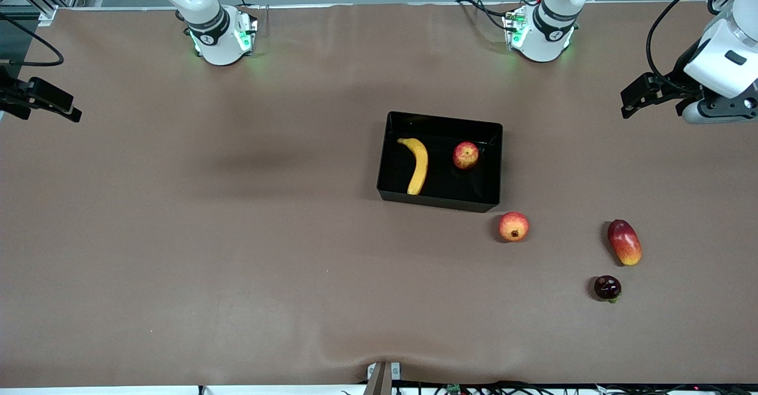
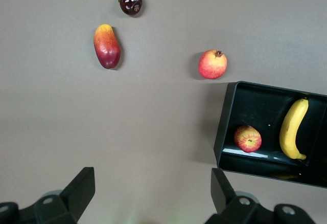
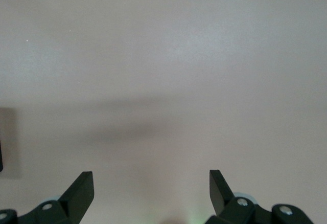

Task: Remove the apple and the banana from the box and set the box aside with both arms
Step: 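Move the left gripper toward the black box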

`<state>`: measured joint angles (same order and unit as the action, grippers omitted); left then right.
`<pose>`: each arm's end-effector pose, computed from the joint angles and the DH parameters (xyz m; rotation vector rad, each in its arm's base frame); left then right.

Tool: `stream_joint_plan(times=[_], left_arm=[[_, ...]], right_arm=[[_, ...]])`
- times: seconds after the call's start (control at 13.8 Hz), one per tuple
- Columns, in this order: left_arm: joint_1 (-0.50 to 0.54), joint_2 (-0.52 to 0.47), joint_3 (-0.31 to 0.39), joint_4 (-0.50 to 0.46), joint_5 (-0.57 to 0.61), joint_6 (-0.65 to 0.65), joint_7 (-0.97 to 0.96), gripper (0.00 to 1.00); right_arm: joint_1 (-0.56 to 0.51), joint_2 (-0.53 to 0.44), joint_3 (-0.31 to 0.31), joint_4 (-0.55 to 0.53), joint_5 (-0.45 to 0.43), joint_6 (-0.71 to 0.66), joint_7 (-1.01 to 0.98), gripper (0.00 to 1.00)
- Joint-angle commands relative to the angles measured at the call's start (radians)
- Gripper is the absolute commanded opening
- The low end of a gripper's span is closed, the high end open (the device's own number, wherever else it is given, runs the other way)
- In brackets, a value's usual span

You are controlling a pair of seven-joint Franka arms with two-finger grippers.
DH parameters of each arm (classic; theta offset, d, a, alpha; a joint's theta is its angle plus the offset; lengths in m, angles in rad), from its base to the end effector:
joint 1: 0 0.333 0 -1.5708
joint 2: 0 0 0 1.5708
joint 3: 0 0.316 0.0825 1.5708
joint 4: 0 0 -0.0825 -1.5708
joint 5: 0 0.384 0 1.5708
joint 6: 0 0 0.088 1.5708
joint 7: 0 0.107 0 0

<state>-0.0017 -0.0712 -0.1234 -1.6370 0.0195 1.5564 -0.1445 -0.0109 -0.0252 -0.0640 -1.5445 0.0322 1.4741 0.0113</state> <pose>0.5264 -0.0665 0.6304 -3.1121 -0.0310 0.0094 0.5356 -0.0370 0.6423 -3.1030 0.1300 0.0686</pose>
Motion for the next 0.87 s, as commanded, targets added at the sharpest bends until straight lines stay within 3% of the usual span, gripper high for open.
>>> stream_joint_plan(times=[0.0,0.8], left_arm=[[0.002,0.013,0.005,0.026,-0.024,-0.019,0.017,1.0],[-0.017,0.057,-0.005,0.055,-0.023,-0.021,-0.001,1.0]], right_arm=[[-0.001,-0.027,0.003,-0.023,-0.012,-0.002,0.001,1.0],[-0.003,-0.025,0.001,-0.025,-0.012,-0.002,0.001,1.0]])
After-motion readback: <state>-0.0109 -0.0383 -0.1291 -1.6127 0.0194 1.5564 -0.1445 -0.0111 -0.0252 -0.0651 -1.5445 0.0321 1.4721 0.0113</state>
